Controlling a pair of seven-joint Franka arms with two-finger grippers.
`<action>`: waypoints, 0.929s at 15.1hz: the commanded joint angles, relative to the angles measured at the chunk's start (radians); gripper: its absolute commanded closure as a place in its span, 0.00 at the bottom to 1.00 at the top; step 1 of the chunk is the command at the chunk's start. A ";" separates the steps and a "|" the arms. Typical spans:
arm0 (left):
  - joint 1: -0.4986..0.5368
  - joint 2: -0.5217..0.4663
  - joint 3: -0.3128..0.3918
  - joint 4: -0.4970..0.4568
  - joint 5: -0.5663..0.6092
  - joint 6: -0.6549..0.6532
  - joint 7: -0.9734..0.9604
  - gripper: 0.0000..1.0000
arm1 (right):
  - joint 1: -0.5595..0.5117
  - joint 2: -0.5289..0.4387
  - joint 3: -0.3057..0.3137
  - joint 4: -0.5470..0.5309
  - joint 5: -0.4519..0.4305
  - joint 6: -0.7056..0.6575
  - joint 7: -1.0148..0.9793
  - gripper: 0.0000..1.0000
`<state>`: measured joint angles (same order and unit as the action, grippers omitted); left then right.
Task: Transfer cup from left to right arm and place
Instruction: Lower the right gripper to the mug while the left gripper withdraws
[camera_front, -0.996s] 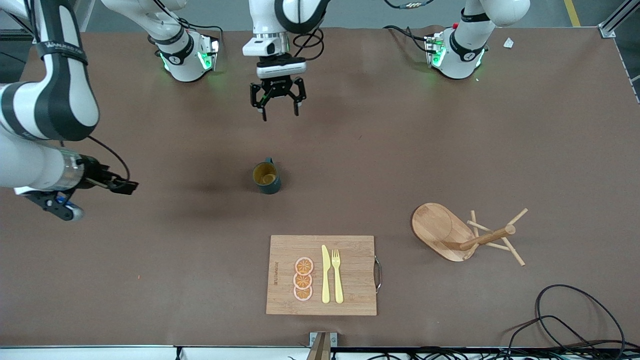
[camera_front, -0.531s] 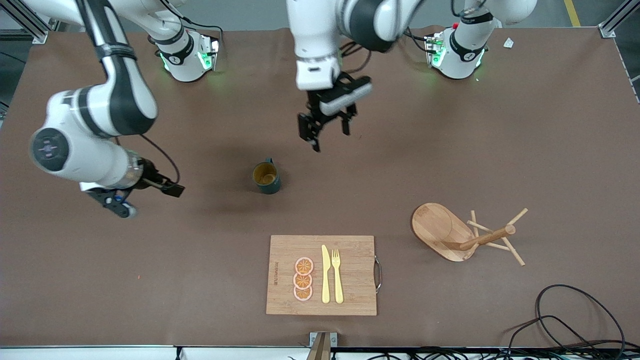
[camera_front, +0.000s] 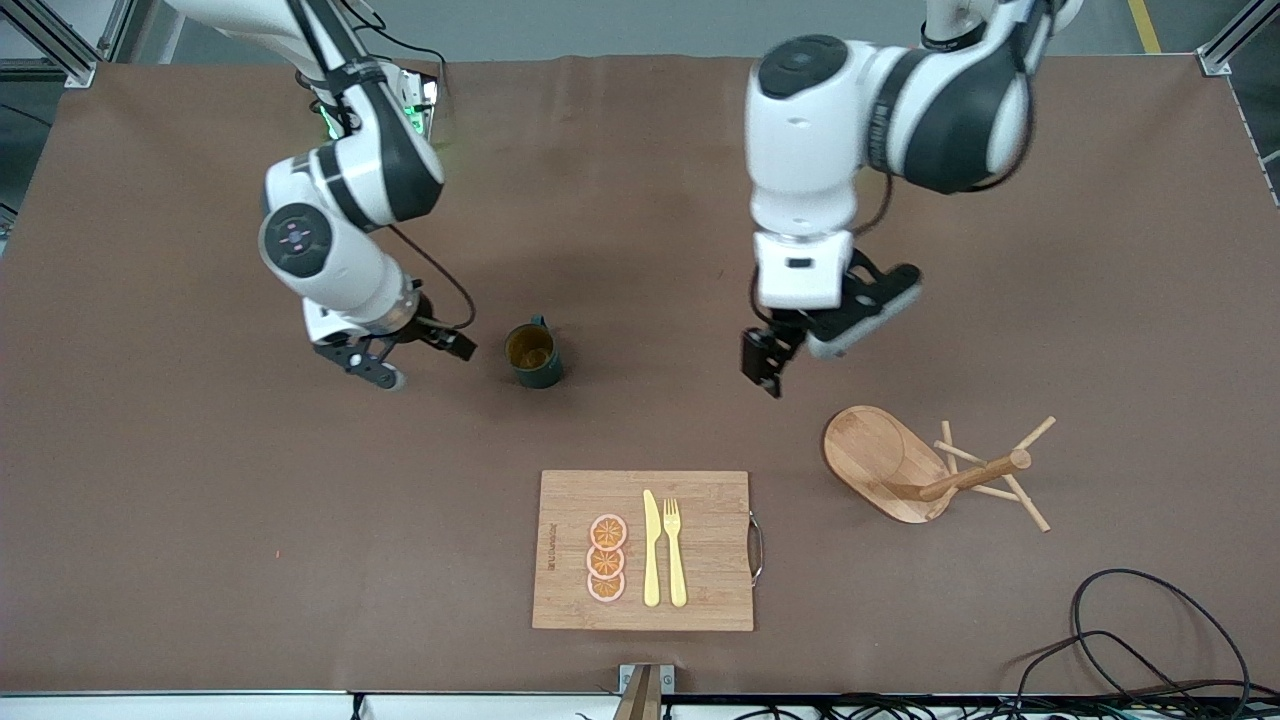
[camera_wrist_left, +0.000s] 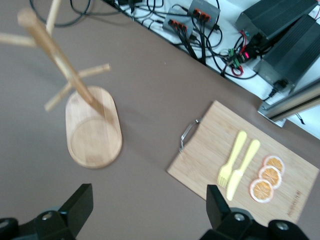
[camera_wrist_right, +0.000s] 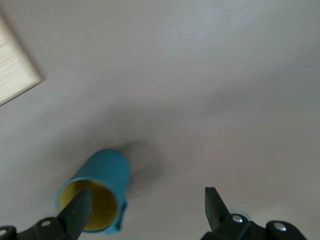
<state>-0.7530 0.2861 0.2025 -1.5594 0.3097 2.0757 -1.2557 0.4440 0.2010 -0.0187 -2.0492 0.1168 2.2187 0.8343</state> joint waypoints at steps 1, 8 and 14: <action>0.076 -0.016 -0.012 0.030 -0.049 -0.058 0.180 0.00 | 0.054 0.021 -0.007 -0.025 0.015 0.074 0.052 0.00; 0.244 -0.100 -0.014 0.055 -0.164 -0.169 0.596 0.00 | 0.108 0.073 -0.009 -0.083 0.007 0.180 0.054 0.01; 0.424 -0.189 -0.075 0.053 -0.169 -0.347 0.955 0.00 | 0.157 0.087 -0.010 -0.164 0.007 0.305 0.060 0.34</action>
<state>-0.3997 0.1313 0.1767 -1.5006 0.1585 1.7899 -0.4061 0.5703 0.3005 -0.0201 -2.1795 0.1168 2.4904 0.8787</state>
